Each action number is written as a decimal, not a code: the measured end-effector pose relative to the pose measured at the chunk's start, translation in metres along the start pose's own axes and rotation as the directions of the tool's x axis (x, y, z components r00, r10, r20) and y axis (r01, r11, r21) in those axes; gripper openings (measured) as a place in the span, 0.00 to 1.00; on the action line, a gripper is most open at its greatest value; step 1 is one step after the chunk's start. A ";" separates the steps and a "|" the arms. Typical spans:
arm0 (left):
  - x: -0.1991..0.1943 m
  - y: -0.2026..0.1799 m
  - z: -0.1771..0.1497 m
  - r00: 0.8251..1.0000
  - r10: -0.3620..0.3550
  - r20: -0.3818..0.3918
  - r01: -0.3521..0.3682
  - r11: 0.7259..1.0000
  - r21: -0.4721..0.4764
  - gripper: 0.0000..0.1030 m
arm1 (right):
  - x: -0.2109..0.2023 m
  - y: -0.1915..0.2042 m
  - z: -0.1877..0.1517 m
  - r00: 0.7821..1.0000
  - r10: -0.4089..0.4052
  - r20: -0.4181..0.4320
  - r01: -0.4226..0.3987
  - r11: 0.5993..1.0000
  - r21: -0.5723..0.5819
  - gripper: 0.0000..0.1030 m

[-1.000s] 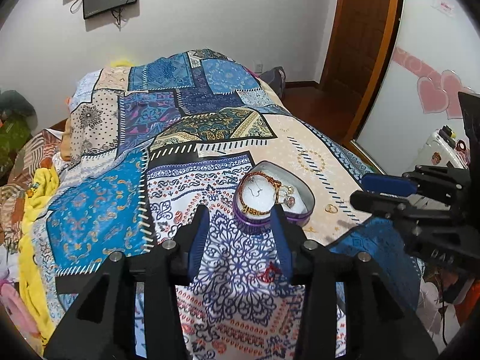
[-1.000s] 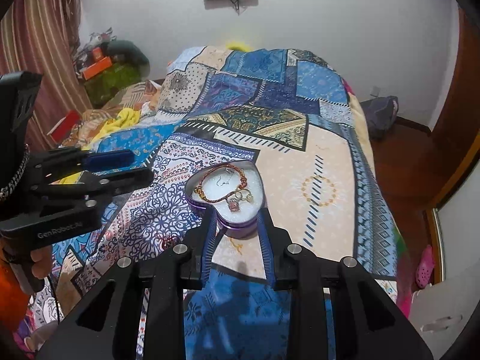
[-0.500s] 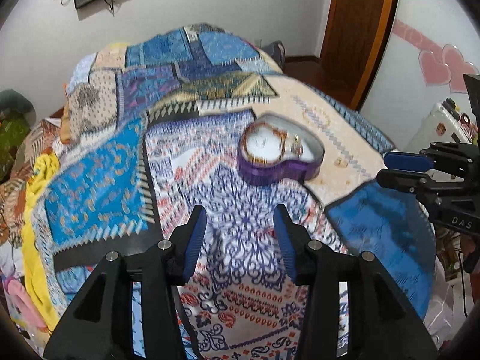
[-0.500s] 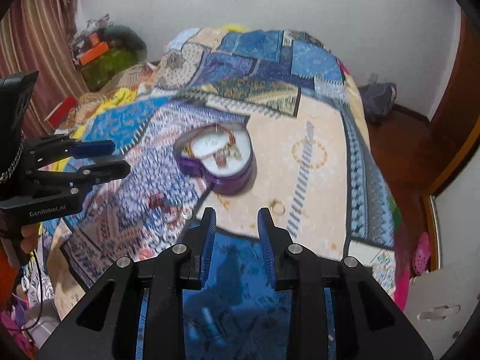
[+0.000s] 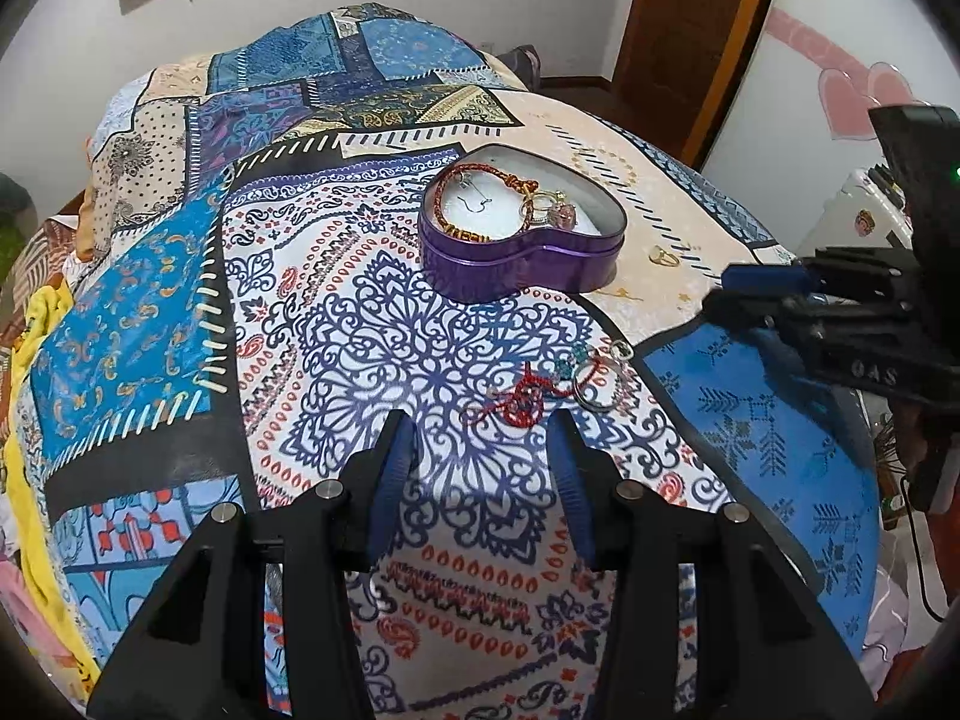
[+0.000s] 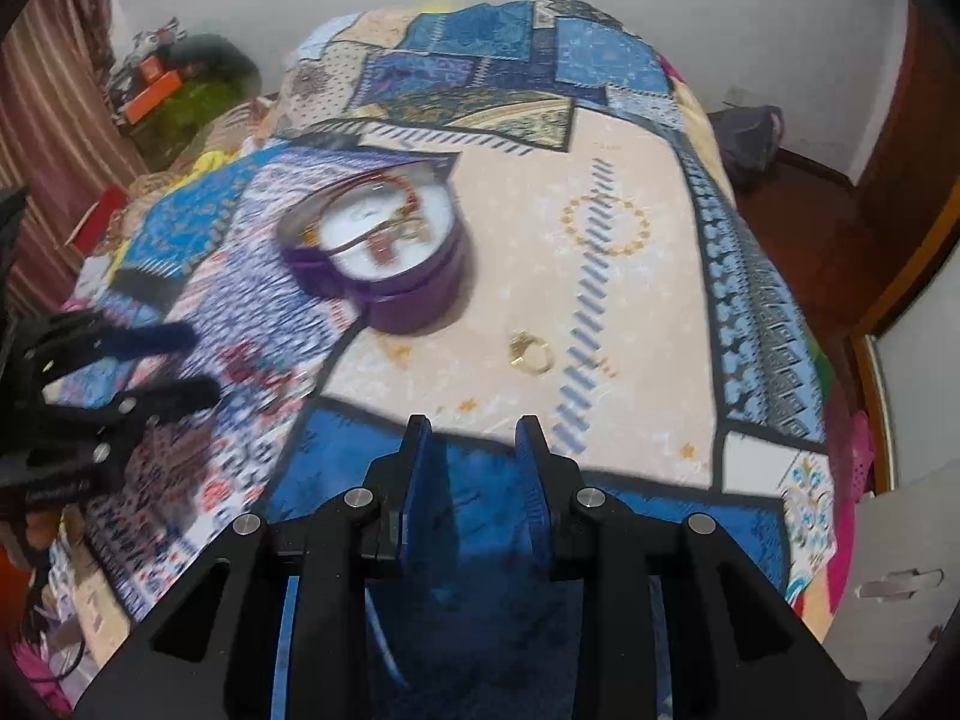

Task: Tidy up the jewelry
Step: 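Lift both tools away from the tin, then grasp a gold ring on the quilt with the right tool while the left tool grasps a red bracelet, then carry the bracelet into the tin with the left tool while the right tool lowers the ring in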

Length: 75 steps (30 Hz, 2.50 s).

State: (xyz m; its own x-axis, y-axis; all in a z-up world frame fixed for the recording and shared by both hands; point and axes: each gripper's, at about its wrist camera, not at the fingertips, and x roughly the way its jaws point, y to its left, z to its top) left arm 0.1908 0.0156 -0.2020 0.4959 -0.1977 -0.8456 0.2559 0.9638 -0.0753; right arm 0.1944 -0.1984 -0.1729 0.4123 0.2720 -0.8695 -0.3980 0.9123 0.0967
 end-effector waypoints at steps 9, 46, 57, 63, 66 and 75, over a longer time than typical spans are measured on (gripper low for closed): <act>0.008 0.005 0.006 1.000 -0.023 0.021 0.023 1.000 -0.016 0.44 | 0.022 -0.019 0.013 1.000 0.000 -0.009 0.001 0.999 0.033 0.25; -0.024 0.008 0.016 0.994 0.001 0.110 0.008 0.997 -0.078 0.05 | -0.001 -0.011 0.015 0.995 0.045 0.090 -0.048 0.998 0.032 0.16; -0.053 -0.002 0.034 0.980 0.022 0.198 -0.012 0.999 -0.047 0.05 | -0.034 0.012 0.028 0.980 0.047 0.195 -0.044 0.999 -0.020 0.16; -0.058 -0.001 0.046 0.973 0.020 0.228 -0.009 0.999 -0.053 0.05 | -0.043 0.019 0.038 0.969 0.064 0.237 -0.058 0.998 -0.031 0.16; -0.058 0.000 0.052 0.971 0.017 0.240 -0.004 0.999 -0.052 0.05 | -0.045 0.022 0.040 0.966 0.072 0.250 -0.066 0.997 -0.035 0.16; -0.044 0.005 0.068 0.970 0.014 0.244 -0.002 0.999 -0.049 0.05 | -0.033 0.027 0.055 0.962 0.095 0.256 -0.086 0.995 -0.046 0.16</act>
State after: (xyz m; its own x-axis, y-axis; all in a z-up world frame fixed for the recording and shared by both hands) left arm 0.2269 0.0171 -0.1287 0.6869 -0.2221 -0.6920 0.2142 0.9717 -0.0993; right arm 0.2149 -0.1665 -0.1147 0.5688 0.4270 -0.7030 -0.4691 0.8705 0.1492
